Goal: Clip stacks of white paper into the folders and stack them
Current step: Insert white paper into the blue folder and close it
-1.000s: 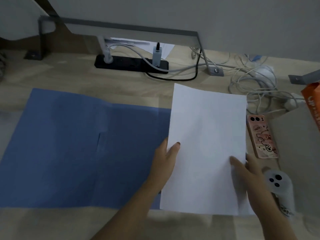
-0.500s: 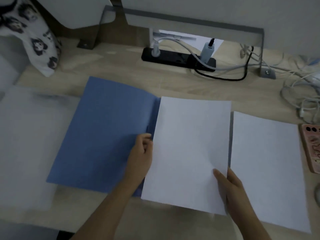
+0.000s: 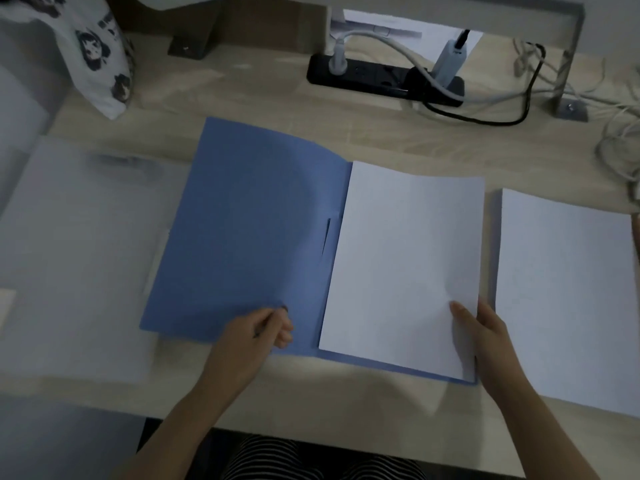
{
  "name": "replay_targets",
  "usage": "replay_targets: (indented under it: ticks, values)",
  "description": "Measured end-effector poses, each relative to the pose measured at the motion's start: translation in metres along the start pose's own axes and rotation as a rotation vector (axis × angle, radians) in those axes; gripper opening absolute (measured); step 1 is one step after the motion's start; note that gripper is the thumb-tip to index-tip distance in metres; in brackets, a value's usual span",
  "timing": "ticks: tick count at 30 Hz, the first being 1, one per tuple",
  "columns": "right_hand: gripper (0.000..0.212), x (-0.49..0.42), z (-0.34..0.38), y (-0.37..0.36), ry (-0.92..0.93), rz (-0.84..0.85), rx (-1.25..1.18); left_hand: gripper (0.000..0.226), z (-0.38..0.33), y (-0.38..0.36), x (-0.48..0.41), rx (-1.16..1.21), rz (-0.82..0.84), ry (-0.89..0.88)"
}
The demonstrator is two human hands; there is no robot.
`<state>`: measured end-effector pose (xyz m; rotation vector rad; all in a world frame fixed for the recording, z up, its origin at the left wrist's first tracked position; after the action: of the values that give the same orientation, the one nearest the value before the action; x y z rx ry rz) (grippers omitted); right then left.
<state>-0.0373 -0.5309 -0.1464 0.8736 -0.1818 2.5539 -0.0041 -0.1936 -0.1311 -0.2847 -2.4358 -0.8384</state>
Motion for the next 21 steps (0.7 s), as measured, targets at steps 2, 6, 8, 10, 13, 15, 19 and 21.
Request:
replay_targets:
  ticks: [2,6,8,10,13,15,19,21]
  values:
    - [0.027,0.002,-0.002,0.0,0.001,-0.002,0.007,0.038,0.013,-0.009,0.01,-0.047,0.098,0.052]
    - [0.022,0.005,-0.001,-0.003,0.015,0.02,0.001,0.045,0.046,-0.023,0.025,-0.091,0.232,0.172]
    - [0.026,0.005,-0.002,-0.003,0.015,0.02,-0.004,0.04,0.06,-0.025,0.029,-0.035,0.218,0.228]
    - [0.029,0.006,-0.003,-0.002,0.014,0.023,-0.006,0.032,0.066,-0.021,0.03,0.03,0.151,0.256]
    - [0.029,0.007,-0.006,-0.001,0.013,0.036,-0.005,0.022,0.068,-0.013,0.03,0.175,0.034,0.27]
    - [0.029,0.009,-0.006,-0.001,0.024,0.042,0.001,0.019,0.065,-0.014,0.03,0.203,0.008,0.252]
    - [0.021,0.008,-0.008,-0.001,0.028,0.047,0.01,0.009,0.053,-0.019,0.033,0.231,-0.025,0.194]
    - [0.02,0.007,-0.009,0.0,0.025,0.043,0.012,0.006,0.045,-0.02,0.037,0.19,-0.079,0.149]
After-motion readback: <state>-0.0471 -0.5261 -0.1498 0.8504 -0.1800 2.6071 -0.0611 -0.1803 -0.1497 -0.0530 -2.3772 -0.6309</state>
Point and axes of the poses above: each hand's wrist, its own x-axis away from the middle knuckle, its own y-axis out of the back of the hand, z = x × y, the point moved 10 cm from there along -x, towards the middle knuckle, and after that the axes turned 13 degrees about -x, right-handed, at the moved point
